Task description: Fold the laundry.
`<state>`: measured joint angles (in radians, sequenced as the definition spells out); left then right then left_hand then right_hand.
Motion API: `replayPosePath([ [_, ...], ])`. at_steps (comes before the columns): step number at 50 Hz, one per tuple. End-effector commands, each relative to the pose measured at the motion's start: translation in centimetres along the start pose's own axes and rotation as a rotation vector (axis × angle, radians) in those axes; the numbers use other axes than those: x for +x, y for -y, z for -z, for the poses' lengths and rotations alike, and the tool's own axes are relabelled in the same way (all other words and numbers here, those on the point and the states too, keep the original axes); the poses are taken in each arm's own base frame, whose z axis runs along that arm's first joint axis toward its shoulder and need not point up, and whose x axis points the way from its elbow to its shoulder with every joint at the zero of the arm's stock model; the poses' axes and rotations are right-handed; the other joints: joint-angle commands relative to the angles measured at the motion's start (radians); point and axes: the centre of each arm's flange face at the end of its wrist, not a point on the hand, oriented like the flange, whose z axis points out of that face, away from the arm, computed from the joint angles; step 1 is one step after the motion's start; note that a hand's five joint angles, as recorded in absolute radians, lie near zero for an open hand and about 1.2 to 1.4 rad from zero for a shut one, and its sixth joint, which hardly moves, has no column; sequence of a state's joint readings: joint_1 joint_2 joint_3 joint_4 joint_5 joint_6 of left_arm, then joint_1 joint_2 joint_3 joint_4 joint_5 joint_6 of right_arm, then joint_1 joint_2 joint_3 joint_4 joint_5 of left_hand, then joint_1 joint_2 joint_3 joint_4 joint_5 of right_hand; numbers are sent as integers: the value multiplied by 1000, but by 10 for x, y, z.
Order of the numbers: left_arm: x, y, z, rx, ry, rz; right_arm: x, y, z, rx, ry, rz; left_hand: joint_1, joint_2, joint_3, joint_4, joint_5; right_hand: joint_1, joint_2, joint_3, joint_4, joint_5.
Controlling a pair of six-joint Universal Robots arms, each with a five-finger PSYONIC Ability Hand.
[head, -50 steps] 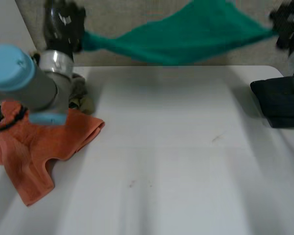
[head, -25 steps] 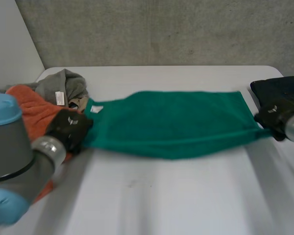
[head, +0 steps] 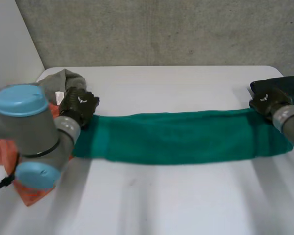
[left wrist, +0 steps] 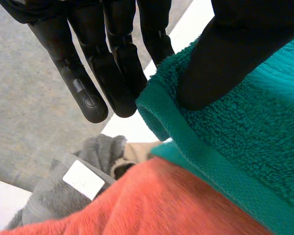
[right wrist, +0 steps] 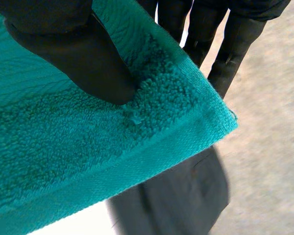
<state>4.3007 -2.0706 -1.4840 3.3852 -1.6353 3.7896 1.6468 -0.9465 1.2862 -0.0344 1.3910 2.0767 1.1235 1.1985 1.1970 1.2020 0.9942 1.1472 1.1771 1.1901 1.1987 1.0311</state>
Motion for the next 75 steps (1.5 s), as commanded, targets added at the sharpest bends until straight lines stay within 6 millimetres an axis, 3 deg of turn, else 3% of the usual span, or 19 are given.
replayPosePath([
  [1, 8, -6, -48, 46, 51, -1, -4, -1, -49, 80, -132, 32, 273, 198, 199, 194, 228, 249, 219, 206, 198, 191],
  [4, 9, -5, -61, 79, 79, -2, -9, 3, -64, 115, -157, 36, 273, 198, 199, 194, 228, 249, 219, 206, 198, 191],
  [7, 5, -1, -69, 110, 114, 3, -14, 3, -73, 119, -179, 38, 273, 198, 199, 194, 228, -384, -414, -427, -435, -442],
  [9, 5, 5, -70, 134, 113, 1, -15, 2, -74, 105, -191, 35, -731, -806, -805, -810, -777, -973, -1003, -1016, -1024, -1031],
  [10, 7, 5, -69, 138, 105, 0, -15, 2, -73, 95, -197, 31, -949, -1024, -1022, -1027, -994, -973, -1003, -1016, -1024, -1031],
  [11, 15, 7, -65, 146, 82, -1, -14, 2, -71, 77, -201, 18, -734, -809, -808, -813, -779, -973, -1003, -1016, -1024, -1031],
  [15, 30, 19, -52, 179, 34, 7, -10, 3, -51, 46, -178, -60, -949, -1024, -1022, -1027, -994, -973, -1003, -1016, -1024, -1031],
  [21, 21, 32, -29, 193, 35, 11, 11, 4, -3, 33, -81, -238, -949, -1024, -1022, -1027, -994, -973, -1003, -1016, -1024, -1031],
  [26, 23, 31, -11, 178, 10, 29, 19, -22, 22, 18, 61, -359, -949, -1024, -1022, -1027, -994, -899, -929, -942, -951, -957],
  [40, 29, 23, 2, 148, -25, 135, -11, -71, -1, -40, 141, -370, -949, -1024, -1022, -1027, -994, -687, -717, -730, -738, -745],
  [43, 27, 24, 2, 152, -20, 135, -16, -78, -6, -51, 147, -350, -949, -1024, -1022, -1027, -994, -193, -223, -236, -244, -251],
  [44, 28, 25, 3, 154, -21, 135, -13, -79, -7, -52, 138, -348, -949, -1024, -1022, -1027, -994, 222, 192, 180, 171, 164],
  [58, 3, 53, 22, 229, 27, 177, 81, -128, 16, -227, -194, -258, -949, -1024, -1022, -1027, -994, 249, 219, 206, 198, 191],
  [62, -2, 57, 28, 237, 32, 198, 99, -123, 15, -218, -242, -181, -949, -1024, -1022, -1027, -994, 249, 219, 206, 198, 191],
  [64, -3, 57, 31, 239, 34, 204, 101, -104, 15, -180, -249, -158, -949, -1024, -1022, -1027, -994, 249, 219, 206, 198, 191],
  [66, -6, 59, 32, 245, 42, 207, 93, -48, 16, -40, -233, -128, -949, -1024, -1022, -1027, -994, 249, 219, 206, 198, 191],
  [70, -11, 61, 35, 247, 54, 212, 73, 33, 26, 183, -220, -117, -949, -1024, -1022, -1027, -994, 249, 219, 206, 198, 191],
  [74, -15, 63, 38, 253, 60, 220, 50, 68, 33, 262, -188, -149, -949, -1024, -1022, -1027, -994, 249, 219, 206, 198, 191],
  [75, -14, 62, 39, 249, 57, 223, 48, 69, 34, 261, -184, -166, -949, -1024, -1022, -1027, -994, 76, 46, 33, 24, 17],
])
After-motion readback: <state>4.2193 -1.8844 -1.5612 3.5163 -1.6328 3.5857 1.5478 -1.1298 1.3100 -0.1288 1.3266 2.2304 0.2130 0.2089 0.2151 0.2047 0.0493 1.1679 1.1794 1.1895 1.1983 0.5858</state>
